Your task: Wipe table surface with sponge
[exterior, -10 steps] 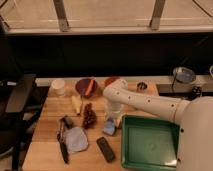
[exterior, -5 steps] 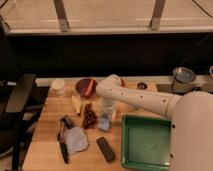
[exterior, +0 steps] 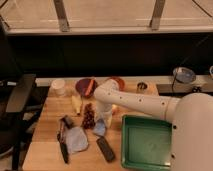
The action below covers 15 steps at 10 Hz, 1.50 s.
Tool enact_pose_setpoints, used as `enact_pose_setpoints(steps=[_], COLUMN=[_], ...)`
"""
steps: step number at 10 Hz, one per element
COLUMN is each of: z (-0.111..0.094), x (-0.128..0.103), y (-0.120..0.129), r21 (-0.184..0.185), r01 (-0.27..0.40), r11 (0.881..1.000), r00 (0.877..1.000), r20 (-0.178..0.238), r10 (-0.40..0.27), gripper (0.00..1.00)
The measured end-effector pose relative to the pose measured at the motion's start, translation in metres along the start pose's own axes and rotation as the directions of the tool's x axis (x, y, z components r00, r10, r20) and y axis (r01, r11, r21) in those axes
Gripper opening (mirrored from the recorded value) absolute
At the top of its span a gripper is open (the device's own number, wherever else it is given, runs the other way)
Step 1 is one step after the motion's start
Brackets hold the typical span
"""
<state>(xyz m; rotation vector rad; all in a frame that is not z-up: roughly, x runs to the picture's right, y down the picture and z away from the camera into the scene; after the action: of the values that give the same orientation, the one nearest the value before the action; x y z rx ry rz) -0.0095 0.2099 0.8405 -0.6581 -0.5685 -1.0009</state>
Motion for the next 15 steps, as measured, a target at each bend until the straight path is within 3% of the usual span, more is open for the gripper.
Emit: enact_pose_setpoints(steps=[4,7,9,12,15], z=[-0.011,-0.024,-0.023,-0.015,-0.003], x=[0.018,0.045,0.048,0.024,-0.009], y=[0.038,0.019,-0.001,-0.019,0.002], r21=[-0.032,-0.045,-0.038,-0.028,-0.05], r01=[-0.056,-0.053,-0.034,0.027,0.043], r11=[0.998,0.998,0.999,0.999,0.998], r00=[0.998,0.998,0.999,1.0,0.999], r20=[-0.012,-0.026,-0.02,0.001,0.019], r10=[0.055,0.052,0.033,-0.027,-0.042], gripper=[0.0,0.0,0.0,0.0,0.0])
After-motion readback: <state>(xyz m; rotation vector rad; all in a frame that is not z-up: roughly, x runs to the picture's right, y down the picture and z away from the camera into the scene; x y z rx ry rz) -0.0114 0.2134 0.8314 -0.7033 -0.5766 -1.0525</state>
